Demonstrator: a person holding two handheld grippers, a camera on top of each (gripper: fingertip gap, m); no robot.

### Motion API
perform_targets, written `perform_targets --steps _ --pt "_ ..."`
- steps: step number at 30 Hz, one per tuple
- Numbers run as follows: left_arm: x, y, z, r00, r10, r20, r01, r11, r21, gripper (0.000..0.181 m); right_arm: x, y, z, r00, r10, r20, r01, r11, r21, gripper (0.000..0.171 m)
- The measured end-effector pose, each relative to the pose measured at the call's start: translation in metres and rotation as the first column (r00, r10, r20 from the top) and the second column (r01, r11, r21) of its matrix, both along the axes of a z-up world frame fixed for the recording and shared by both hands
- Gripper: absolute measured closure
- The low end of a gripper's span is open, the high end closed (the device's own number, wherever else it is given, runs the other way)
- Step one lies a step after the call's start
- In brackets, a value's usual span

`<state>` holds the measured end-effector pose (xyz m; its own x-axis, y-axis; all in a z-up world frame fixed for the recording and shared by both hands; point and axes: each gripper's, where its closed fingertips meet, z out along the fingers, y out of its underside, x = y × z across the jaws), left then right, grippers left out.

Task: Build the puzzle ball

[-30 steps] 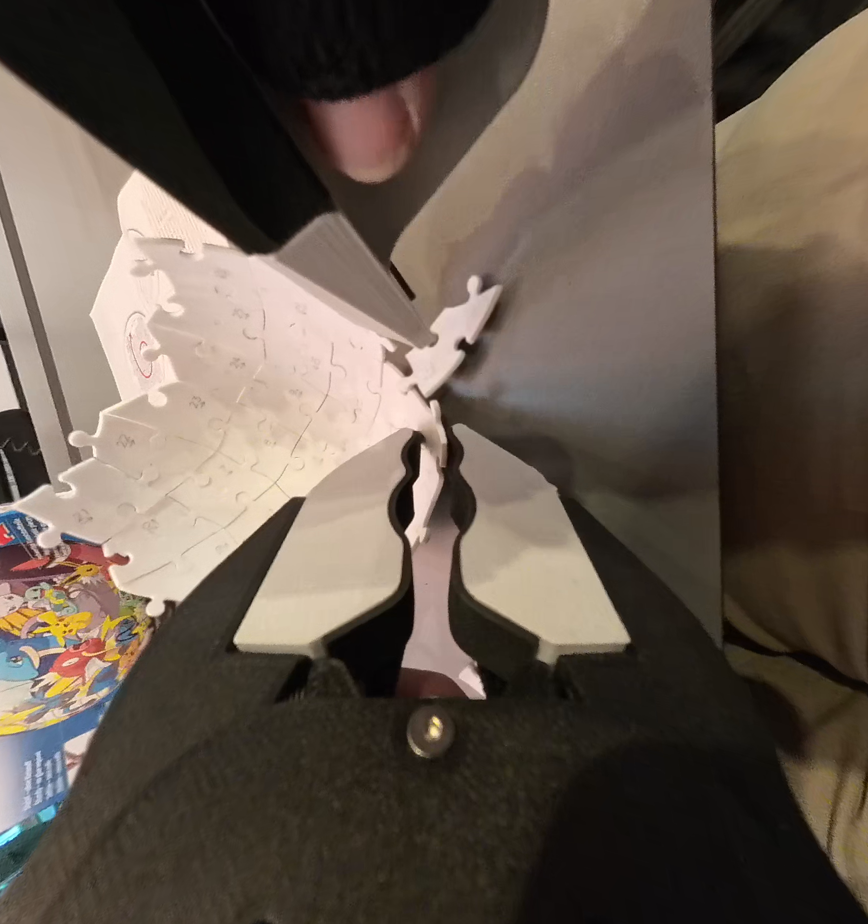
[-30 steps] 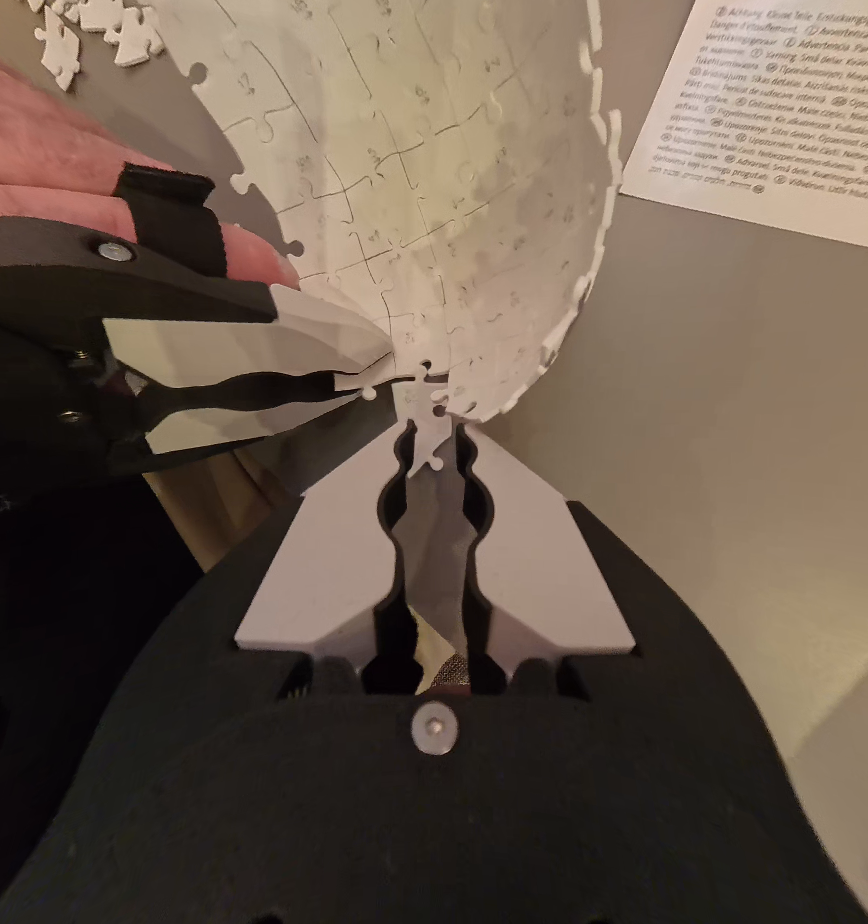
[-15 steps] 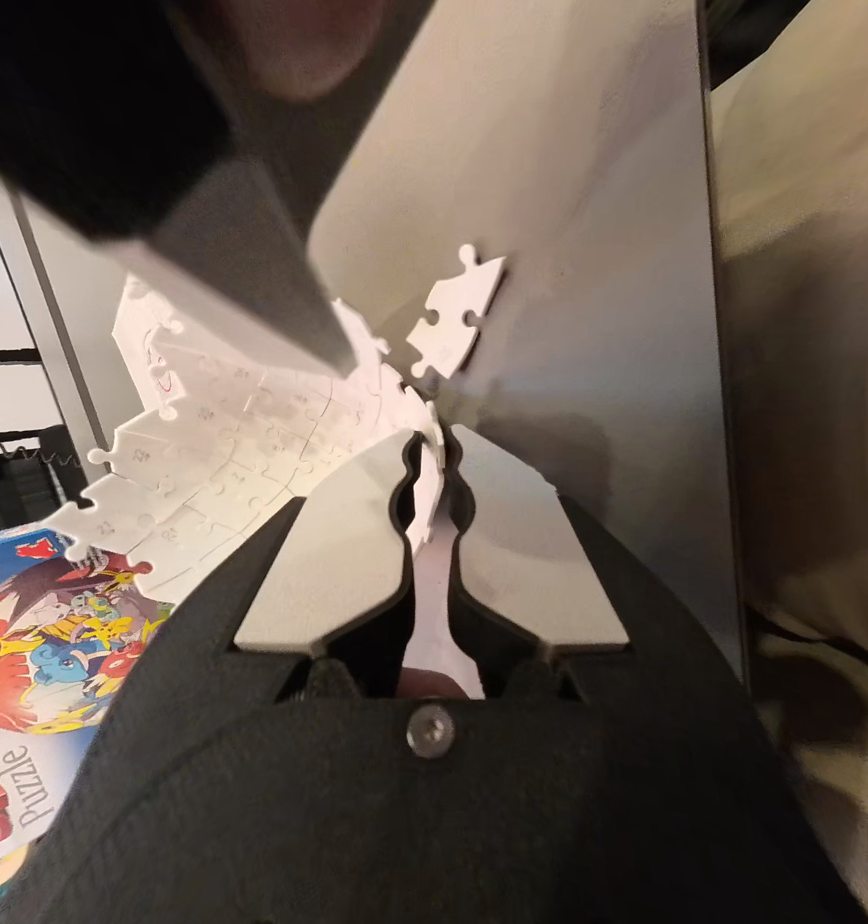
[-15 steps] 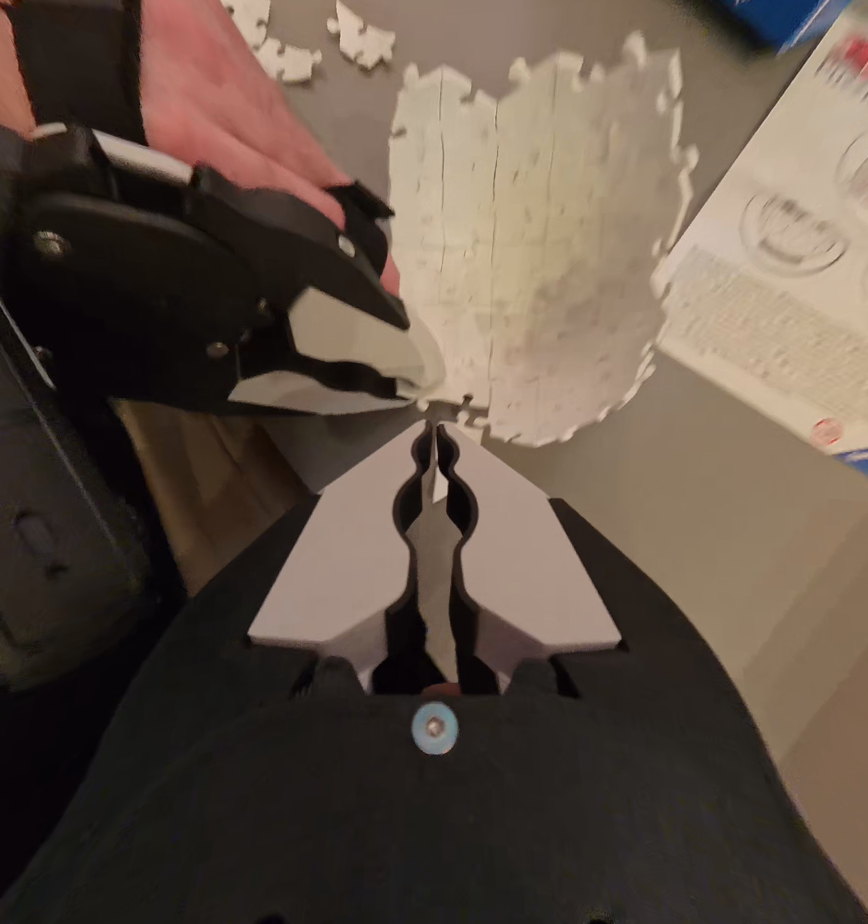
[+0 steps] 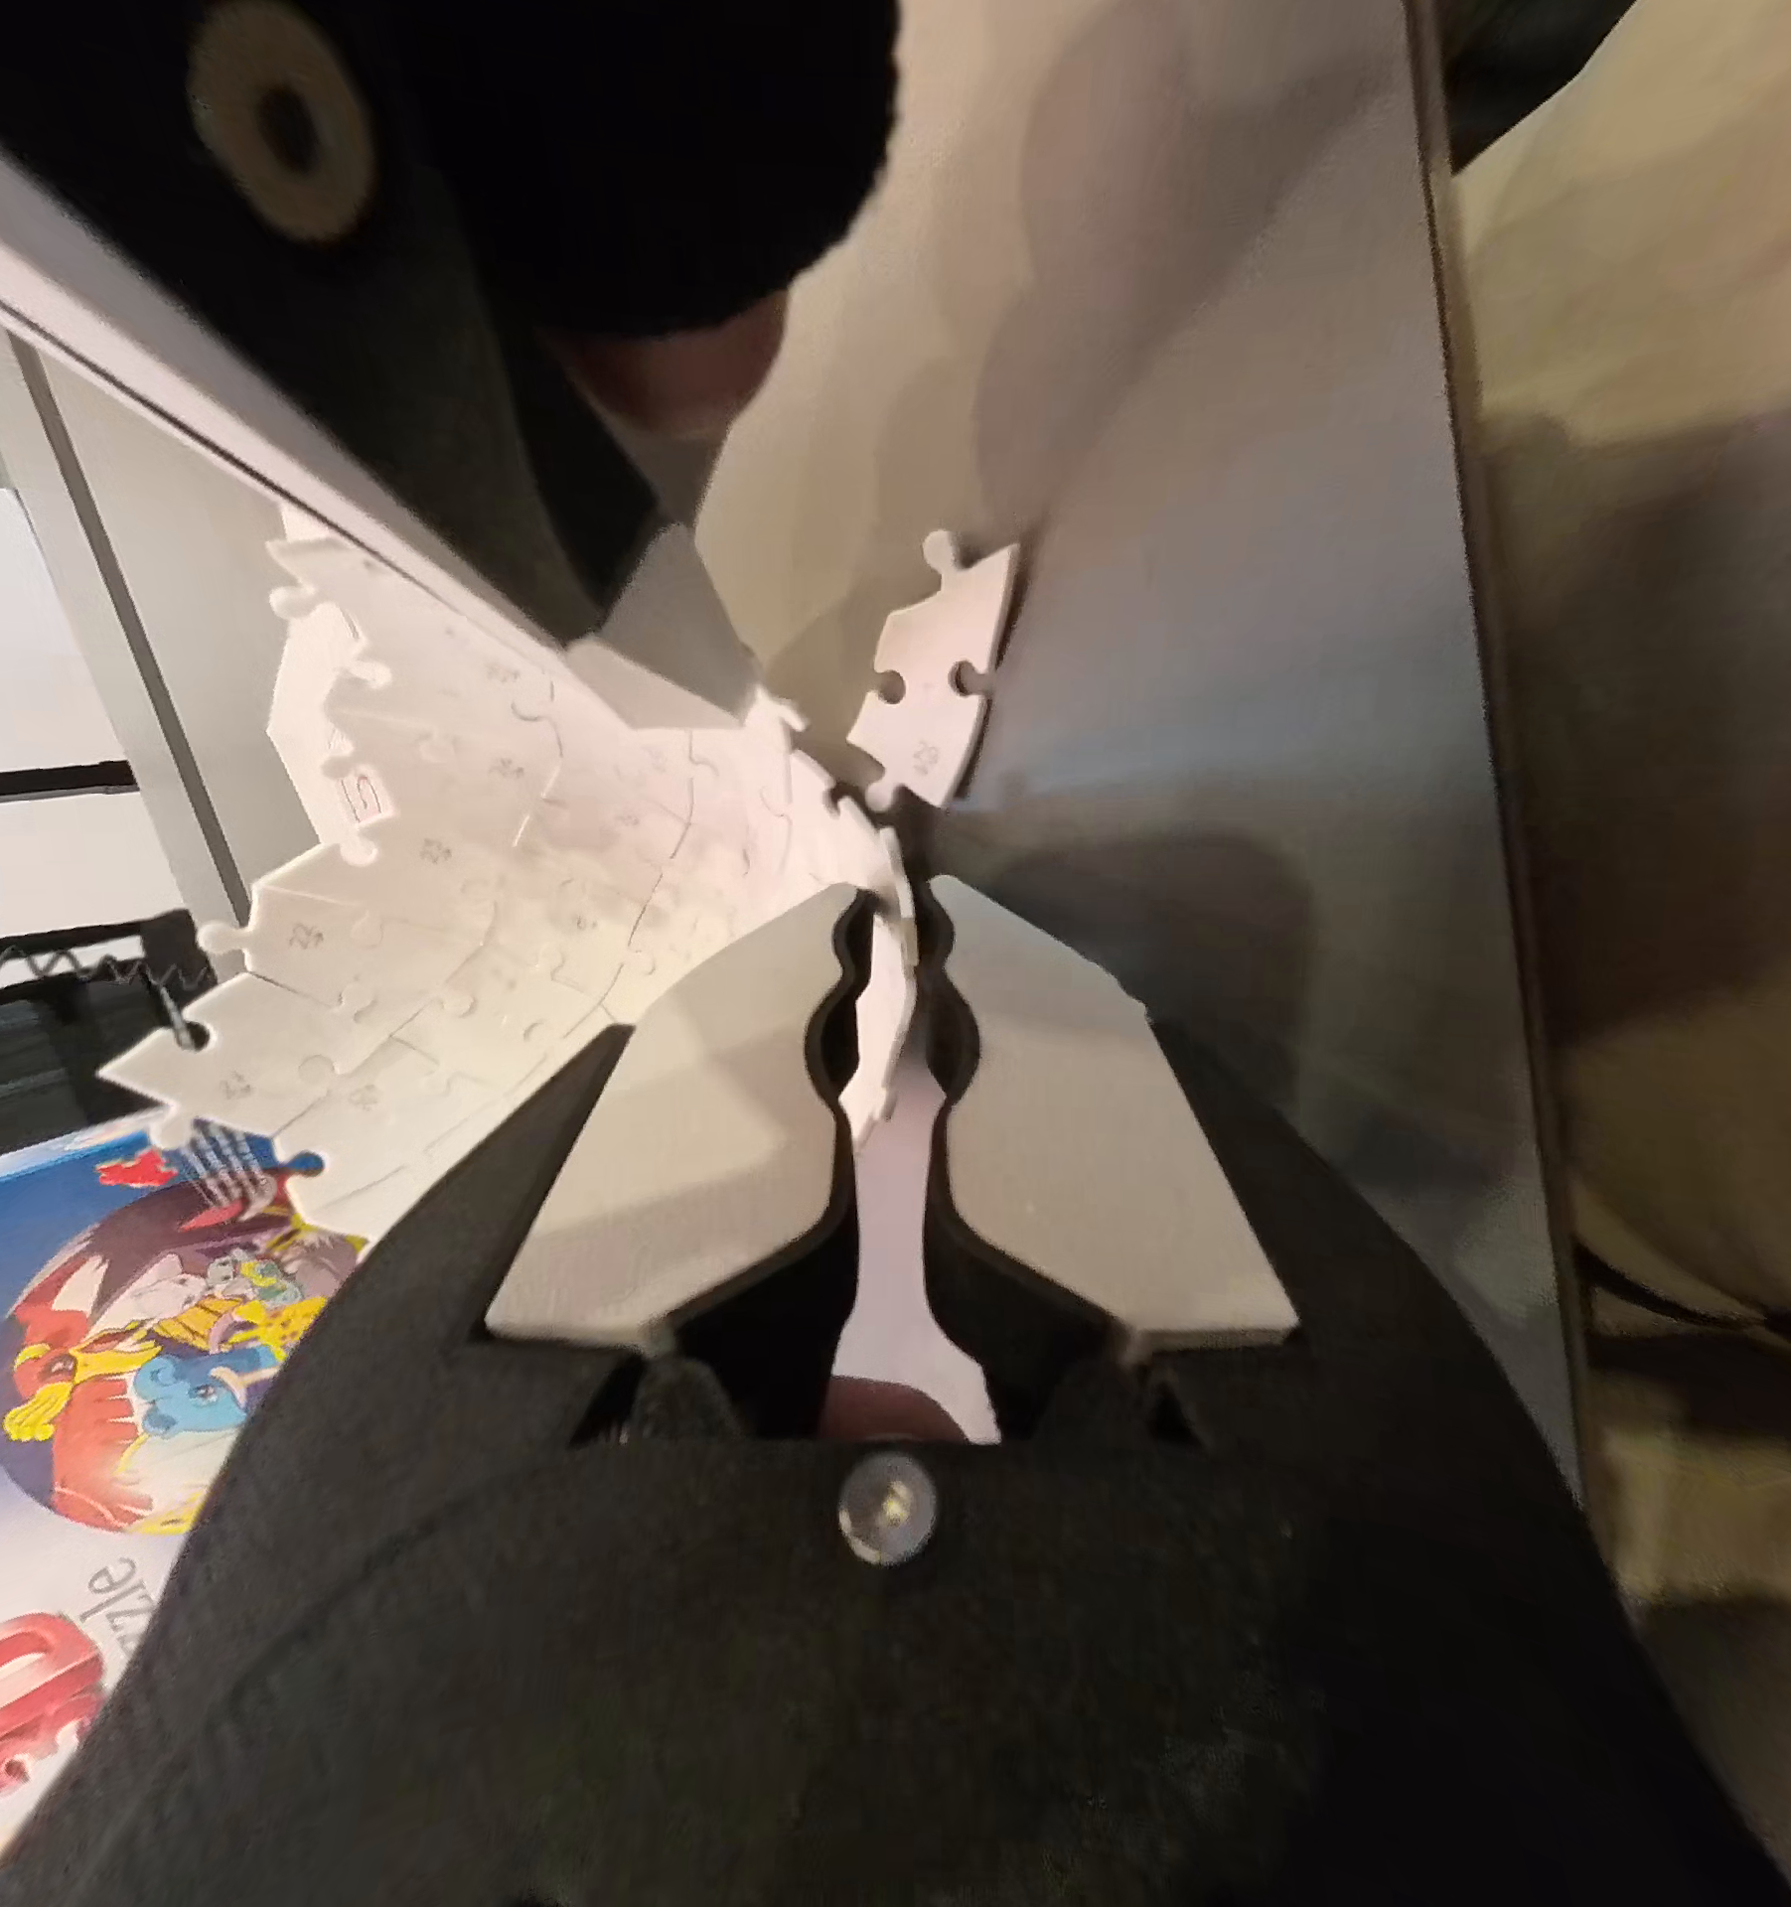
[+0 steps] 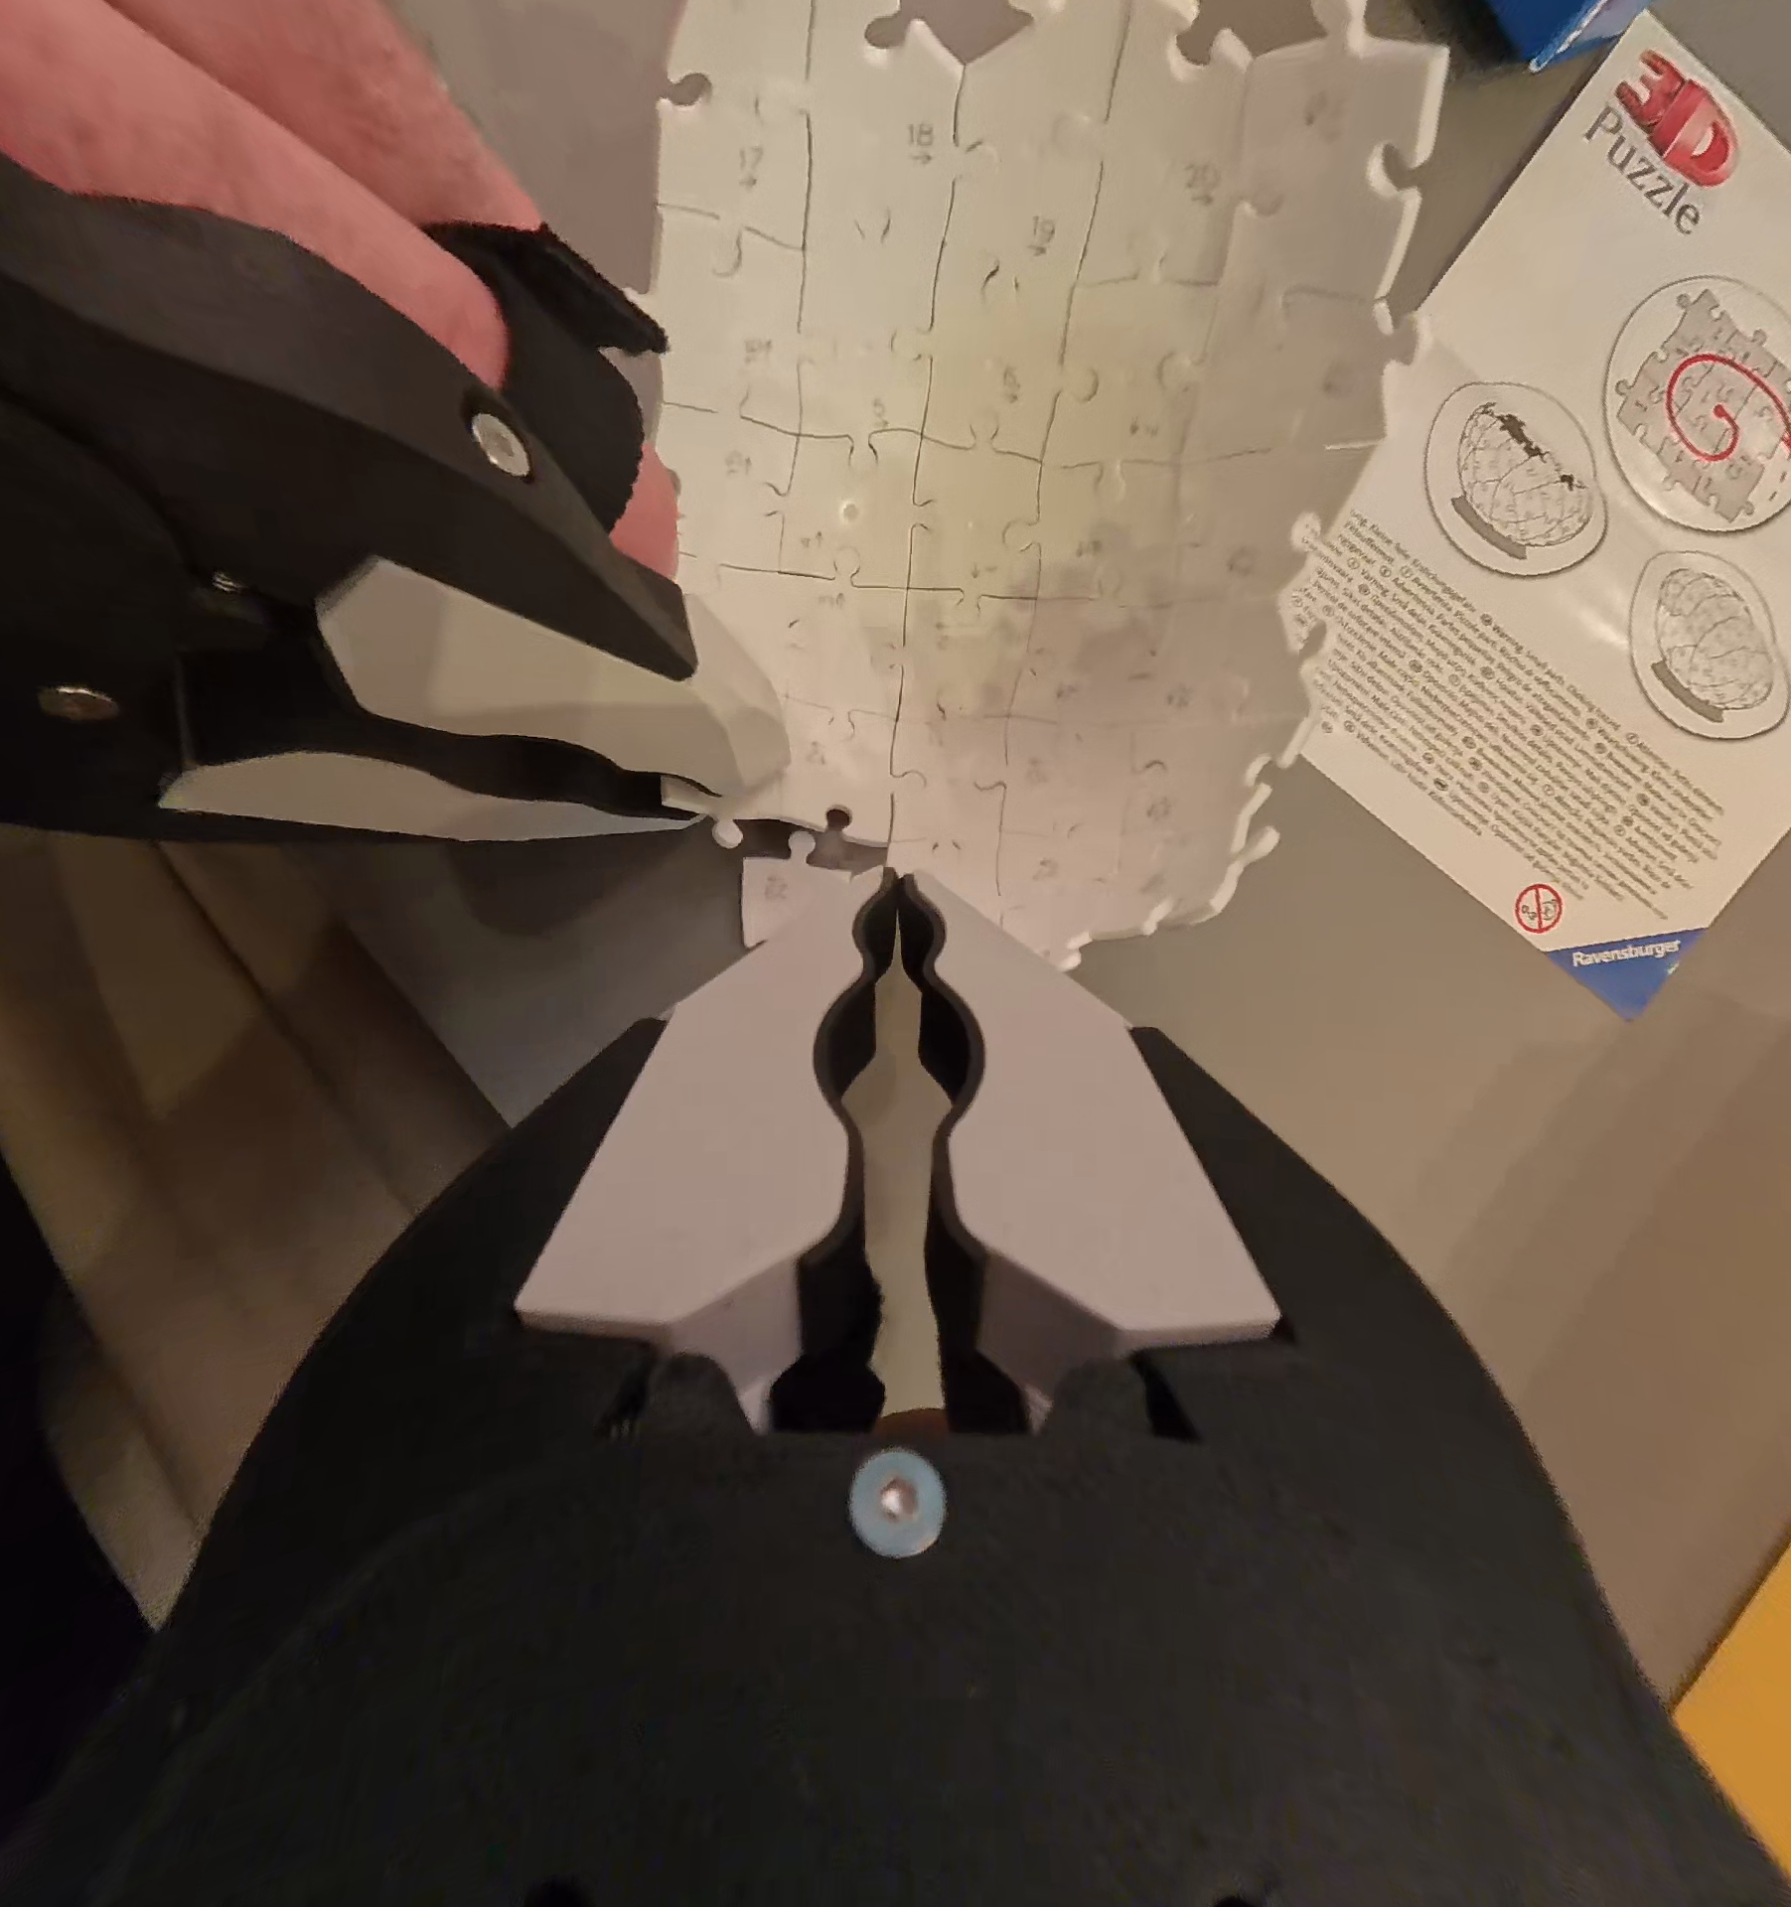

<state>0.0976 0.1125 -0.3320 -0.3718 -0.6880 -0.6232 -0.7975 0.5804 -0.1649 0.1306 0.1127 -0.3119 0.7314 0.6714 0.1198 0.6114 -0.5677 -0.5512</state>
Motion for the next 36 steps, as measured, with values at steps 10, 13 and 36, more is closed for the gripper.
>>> perform_targets --steps 10,13,36 --pt "-0.001 -0.008 0.000 1.000 -0.015 -0.020 0.015 1.000 0.007 0.174 0.000 -0.006 -0.008 1.000 0.021 -0.021 -0.022 0.999 -0.044 0.171" --pt "-0.002 -0.009 0.001 0.999 -0.010 -0.032 0.010 1.000 0.010 0.172 0.000 -0.007 -0.010 0.999 0.022 -0.032 -0.024 0.998 -0.050 0.171" --pt "-0.002 -0.010 0.000 0.999 0.032 -0.043 -0.031 0.999 0.025 0.174 0.002 -0.038 -0.016 0.982 0.183 -0.055 -0.187 0.978 -0.090 0.171"
